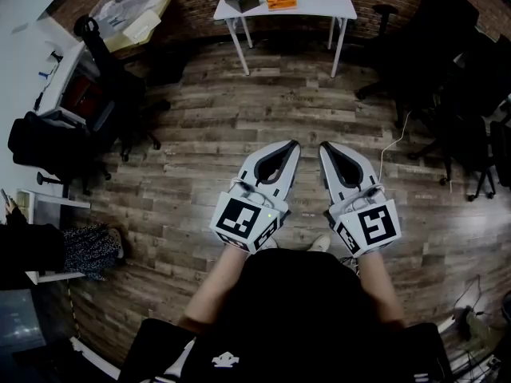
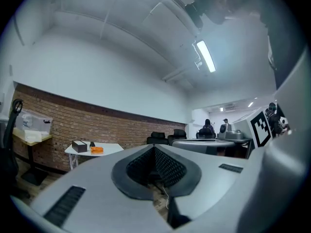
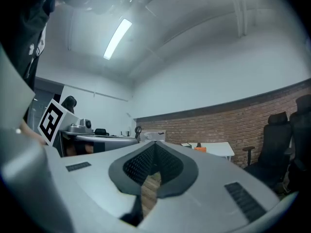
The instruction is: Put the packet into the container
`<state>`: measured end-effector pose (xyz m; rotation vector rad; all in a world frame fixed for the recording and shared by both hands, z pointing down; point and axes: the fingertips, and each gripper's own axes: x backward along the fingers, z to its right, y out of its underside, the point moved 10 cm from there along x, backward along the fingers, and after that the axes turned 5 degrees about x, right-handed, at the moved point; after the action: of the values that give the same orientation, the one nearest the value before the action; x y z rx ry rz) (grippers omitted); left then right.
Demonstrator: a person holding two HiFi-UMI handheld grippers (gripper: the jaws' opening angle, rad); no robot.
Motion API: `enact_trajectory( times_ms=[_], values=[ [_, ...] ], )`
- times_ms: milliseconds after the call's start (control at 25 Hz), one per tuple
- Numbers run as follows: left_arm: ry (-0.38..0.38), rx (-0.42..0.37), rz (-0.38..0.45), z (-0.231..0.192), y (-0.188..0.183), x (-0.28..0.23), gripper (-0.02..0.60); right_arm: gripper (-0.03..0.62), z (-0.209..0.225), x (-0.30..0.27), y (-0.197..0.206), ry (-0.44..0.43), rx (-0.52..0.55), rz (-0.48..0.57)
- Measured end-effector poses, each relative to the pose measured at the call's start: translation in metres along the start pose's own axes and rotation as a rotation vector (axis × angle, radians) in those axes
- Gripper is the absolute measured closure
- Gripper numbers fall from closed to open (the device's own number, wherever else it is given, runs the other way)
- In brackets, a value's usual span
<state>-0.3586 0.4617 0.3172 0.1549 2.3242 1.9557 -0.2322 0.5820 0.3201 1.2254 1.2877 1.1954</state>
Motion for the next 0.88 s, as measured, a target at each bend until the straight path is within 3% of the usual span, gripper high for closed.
enact_trajectory(
  times_ms=[880],
  values=[
    [-0.028,0.0,-0.035,0.035,0.009,-0.028,0.575,0.589,0.036,0.025,0.006,-0.031,-0.01,0.004]
  ],
)
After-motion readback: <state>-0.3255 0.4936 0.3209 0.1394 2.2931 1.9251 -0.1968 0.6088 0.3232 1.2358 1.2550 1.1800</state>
